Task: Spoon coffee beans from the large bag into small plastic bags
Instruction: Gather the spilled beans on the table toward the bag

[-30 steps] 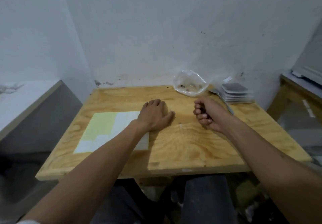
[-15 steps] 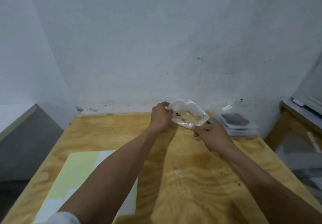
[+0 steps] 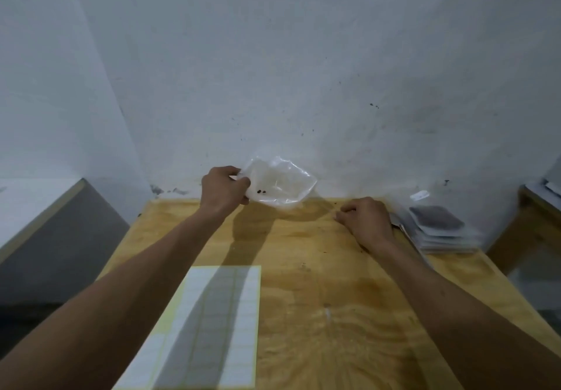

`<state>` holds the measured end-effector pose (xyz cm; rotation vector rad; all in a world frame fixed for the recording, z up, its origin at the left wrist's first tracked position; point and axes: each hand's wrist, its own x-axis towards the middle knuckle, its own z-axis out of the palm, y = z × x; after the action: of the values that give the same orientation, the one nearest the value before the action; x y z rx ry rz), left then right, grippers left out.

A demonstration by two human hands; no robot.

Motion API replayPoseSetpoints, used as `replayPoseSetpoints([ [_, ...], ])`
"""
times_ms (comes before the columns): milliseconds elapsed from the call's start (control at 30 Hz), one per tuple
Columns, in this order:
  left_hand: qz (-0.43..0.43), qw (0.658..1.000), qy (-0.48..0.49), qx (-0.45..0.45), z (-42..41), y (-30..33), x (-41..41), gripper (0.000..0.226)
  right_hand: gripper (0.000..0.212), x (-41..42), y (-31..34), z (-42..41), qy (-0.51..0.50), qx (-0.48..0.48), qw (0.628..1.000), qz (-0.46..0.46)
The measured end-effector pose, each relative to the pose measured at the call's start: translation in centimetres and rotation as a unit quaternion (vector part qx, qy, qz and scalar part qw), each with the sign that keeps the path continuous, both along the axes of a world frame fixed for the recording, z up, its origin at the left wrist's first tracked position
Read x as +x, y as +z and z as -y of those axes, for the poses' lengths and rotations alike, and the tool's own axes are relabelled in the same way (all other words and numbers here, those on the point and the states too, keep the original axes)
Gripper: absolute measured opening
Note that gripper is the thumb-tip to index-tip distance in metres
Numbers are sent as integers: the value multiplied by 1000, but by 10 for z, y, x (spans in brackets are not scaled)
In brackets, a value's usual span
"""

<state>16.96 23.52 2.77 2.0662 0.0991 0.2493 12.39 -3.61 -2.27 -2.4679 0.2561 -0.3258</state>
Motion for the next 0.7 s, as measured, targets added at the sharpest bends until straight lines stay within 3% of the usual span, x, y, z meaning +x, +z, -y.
replayPoseSetpoints([
  [200,-11,999,27,14,-17,-6,-2,25,16,3,-6,-1,4,36,999,-7],
  [300,-17,999,26,15,-19,-5,-4,24,24,3,1,-3,-39,226,971,-64],
  [333,-19,999,22,17,-18,-4,-5,22,24,4,5,-3,-47,331,938,-89],
  [400,-23,1000,9,18,-15,-4,-8,20,20,5,12,-1,-43,539,829,-141],
  [467,-27,1000,-4,13,-9,-4,-11,21,17,1,19,3,-35,649,737,-187],
  [500,-28,999,-11,8,-5,-4,-12,22,15,-3,23,5,-31,665,716,-209],
  [600,-30,999,-36,-14,10,-4,-18,27,15,-22,32,15,-10,632,734,-248],
  [633,-31,998,-46,-19,18,-3,-21,29,16,-30,33,21,2,605,756,-250],
  [700,-29,997,-72,-29,37,-2,-28,31,19,-49,33,36,39,485,836,-253],
])
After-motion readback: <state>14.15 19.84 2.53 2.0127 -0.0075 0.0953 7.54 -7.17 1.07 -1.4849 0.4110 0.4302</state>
